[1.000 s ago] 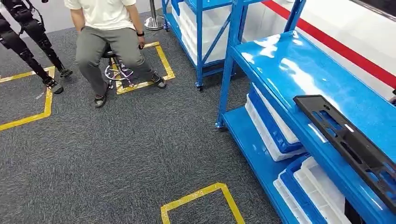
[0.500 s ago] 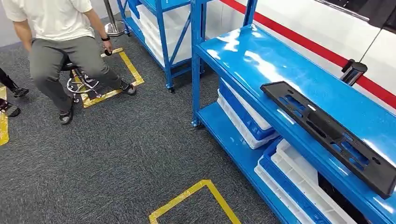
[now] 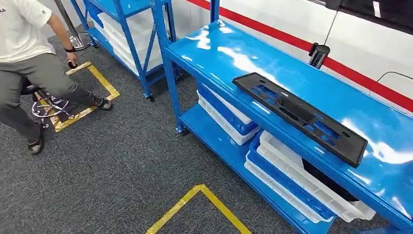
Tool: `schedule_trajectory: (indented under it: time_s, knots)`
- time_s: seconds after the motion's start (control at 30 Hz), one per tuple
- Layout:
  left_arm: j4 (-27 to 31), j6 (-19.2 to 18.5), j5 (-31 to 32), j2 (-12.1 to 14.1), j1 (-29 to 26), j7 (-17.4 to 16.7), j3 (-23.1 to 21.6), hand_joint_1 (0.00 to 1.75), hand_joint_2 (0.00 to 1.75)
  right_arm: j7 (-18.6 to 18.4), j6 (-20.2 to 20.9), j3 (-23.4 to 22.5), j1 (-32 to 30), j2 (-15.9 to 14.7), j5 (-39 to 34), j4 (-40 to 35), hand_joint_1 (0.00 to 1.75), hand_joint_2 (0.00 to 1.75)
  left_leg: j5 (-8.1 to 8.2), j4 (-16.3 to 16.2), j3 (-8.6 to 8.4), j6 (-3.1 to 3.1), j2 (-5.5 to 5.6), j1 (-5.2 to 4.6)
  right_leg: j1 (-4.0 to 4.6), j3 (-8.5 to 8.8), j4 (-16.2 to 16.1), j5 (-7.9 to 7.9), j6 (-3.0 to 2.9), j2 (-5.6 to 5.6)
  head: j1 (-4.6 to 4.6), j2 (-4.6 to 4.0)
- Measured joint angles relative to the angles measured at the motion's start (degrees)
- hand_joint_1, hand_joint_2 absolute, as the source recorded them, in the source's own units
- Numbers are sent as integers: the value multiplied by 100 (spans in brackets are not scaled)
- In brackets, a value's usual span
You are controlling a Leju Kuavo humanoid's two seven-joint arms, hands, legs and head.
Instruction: Take the parts from the cabinet and place them on the table.
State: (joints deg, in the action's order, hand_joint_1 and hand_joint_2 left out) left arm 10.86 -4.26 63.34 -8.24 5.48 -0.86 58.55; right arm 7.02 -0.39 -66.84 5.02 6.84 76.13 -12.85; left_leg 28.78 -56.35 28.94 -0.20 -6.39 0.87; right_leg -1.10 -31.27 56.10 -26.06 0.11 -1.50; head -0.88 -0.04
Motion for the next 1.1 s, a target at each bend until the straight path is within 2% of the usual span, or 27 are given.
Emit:
schedule_trajectory:
  time_s: [0.03, 0.07, 0.13, 0.17, 0.2, 0.23, 0.27, 0.3, 0.33, 0.37, 0.4, 0.47, 0.5, 0.53, 0.57, 0.6, 0.63, 0.67, 0.7, 0.73, 0.77, 0.8, 0.83, 0.87, 0.9, 0.93, 1.1]
  knots:
    - [0, -107, -2, 29, 4, 37, -4, 0, 0, 46, 121, -24, -15, -32, -59, -4, 0, 175, 163, -174, 52, -23, 343, 2, 14, -7, 1, 5, -19, 55, -29, 0]
    - [0, -228, 2, 35, -4, 64, -7, 0, 0, 68, 216, -55, -12, -63, -103, -7, 0, 175, 442, -581, 223, -28, 526, 5, 18, -10, 6, 29, -74, 110, -44, 0]
    - [-2, -407, 96, 61, -47, 143, -52, 0, 0, 72, 366, -87, -15, -136, -150, -7, 0, 175, 891, -1574, 691, -38, 626, 8, 41, -26, 9, 38, -87, 287, -44, 0]
    - [-4, -425, 147, 70, -56, 173, -72, 0, 0, 72, 404, -107, -25, -153, -166, -7, 0, 175, 927, -1808, 822, -35, 631, 8, 47, -26, 11, 38, -87, 358, -41, 0]
    - [-4, -422, 193, 90, -60, 202, -103, 0, 0, 72, 435, -136, -49, -186, -179, -7, 0, 175, 830, -1810, 853, -26, 631, 10, 52, -20, 15, 38, -87, 440, -39, 0]
    - [-2, -403, 223, 121, -60, 223, -136, 0, 0, 72, 459, -160, -68, -205, -181, -7, 0, 175, 579, -1511, 745, -8, 639, 13, 53, -9, 20, 38, -86, 527, -41, 0]
    - [-2, -392, 249, 151, -60, 239, -164, 0, 0, 72, 461, -166, -86, -223, -181, -7, 0, 175, 284, -1044, 541, 12, 687, 17, 53, 8, 24, 37, -85, 606, -39, 0]
    - [-2, -383, 265, 173, -59, 243, -188, 0, 0, 72, 461, -170, -92, -227, -181, -7, 0, 175, 11, -527, 306, 34, 831, 27, 53, 20, 24, 37, -83, 689, -44, 0]
    - [-2, -381, 271, 210, -63, 245, -194, 0, 0, 72, 461, -186, -88, -229, -181, -7, 0, 175, -108, -134, 146, 67, 1182, 46, 45, 5, 25, 41, -75, 754, -37, 0]
    - [-2, -381, 273, 228, -65, 250, -199, 0, 0, 72, 461, -197, -72, -232, -181, -7, 0, 175, -79, -29, 108, 70, 1212, 47, 115, -32, 65, 38, -50, 823, -33, 0]
    - [-2, -381, 275, 245, -64, 250, -208, 0, 0, 72, 461, -201, -76, -232, -183, -7, 0, 175, -80, -48, 123, 75, 1127, 20, 77, -68, 54, 59, -5, 893, -35, 0]
    - [-2, -381, 275, 252, -60, 252, -238, 0, 0, 72, 461, -208, -125, -243, -183, -7, 0, 175, -103, -34, 116, 148, 990, -30, 57, -154, 2, 112, 84, 1040, -39, 0]
    - [-2, -361, 275, 245, -57, 252, -249, 0, 0, 72, 461, -212, -135, -269, -199, -7, 0, 175, -165, 74, 93, 217, 888, 27, 99, -170, 37, 75, 100, 993, -33, 0]
    - [0, -301, 271, 249, -53, 254, -264, 0, 0, 72, 472, -216, -142, -269, -212, -4, 0, 175, -191, 111, 73, 245, 819, 11, 93, -233, 193, -22, 90, 575, -26, 0]
    - [0, -217, 229, 258, -56, 267, -267, 0, 0, 72, 509, -223, -131, -267, -236, 0, 0, 175, -192, 111, 81, 285, 721, 10, 90, -399, 531, -239, 67, 340, 13, 0]
    - [0, -158, 135, 269, -68, 315, -264, 0, 0, 74, 531, -238, -111, -264, -269, 4, 0, 175, -190, 111, 87, 286, 623, 2, 75, -614, 972, -458, 57, 260, 24, 0]
    - [0, -121, 41, 276, -68, 388, -247, 0, 0, 81, 564, -249, -104, -260, -291, 9, 0, 175, -188, 109, 95, 288, 517, -3, 50, -845, 1456, -650, 66, 235, 13, 0]
    - [0, -95, -22, 287, -65, 431, -216, 0, 0, 85, 568, -260, -103, -256, -321, 13, 0, 175, -185, 106, 100, 285, 429, -4, 30, -980, 1769, -734, 106, 229, 24, 0]
    - [0, -86, -61, 291, -61, 451, -188, 0, 0, 83, 568, -284, -112, -253, -336, 17, 0, 175, -183, 106, 97, 282, 347, -4, 10, -978, 1822, -723, 160, 218, 20, 0]
    - [0, -77, -146, 287, -59, 451, -166, 0, 0, 83, 568, -308, -117, -253, -365, 20, 0, 175, -174, 101, 94, 270, 270, -1, -15, -837, 1594, -624, 233, 194, 22, 0]
    - [-2, -64, -236, 278, -57, 448, -136, 0, 0, 74, 568, -323, -115, -256, -393, 20, 0, 175, -165, 97, 87, 255, 200, 6, -33, -588, 1153, -460, 304, 141, 24, 0]
    - [-2, -38, -304, 258, -51, 448, -83, 0, 0, 59, 566, -345, -107, -262, -444, 17, 0, 175, -151, 89, 72, 233, 128, 13, -43, -243, 556, -269, 364, 25, 20, 0]
    - [0, 12, -350, 250, -42, 451, -20, 0, 0, 54, 566, -378, -91, -262, -496, 20, 0, 175, -130, 68, 55, 193, 65, -7, -40, 57, 47, -154, 366, -286, 33, 0]
    - [-2, 28, -365, 239, -44, 455, 15, 0, 0, 48, 566, -407, -63, -262, -527, 20, 0, 175, -85, 45, 46, 131, -1, -42, 29, 56, 13, -110, 310, -333, 33, 0]
    - [-2, 30, -372, 236, -41, 457, 33, 0, 0, 48, 566, -437, -62, -260, -544, 20, 0, 175, -69, 44, 26, 98, -52, -45, 24, 47, 14, -83, 240, -249, 13, 0]
    - [-2, 30, -372, 239, -37, 457, 44, 0, 0, 48, 566, -448, -66, -256, -553, 22, 0, 175, -67, 42, 21, 90, -68, -52, 22, 33, 20, -81, 224, -218, 9, 0]
    - [-2, 30, -372, 236, -34, 457, 46, 0, 0, 48, 566, -450, -66, -253, -557, 22, 0, 175, -65, 40, 18, 89, -74, -52, 22, 31, 20, -79, 221, -209, 13, 0]
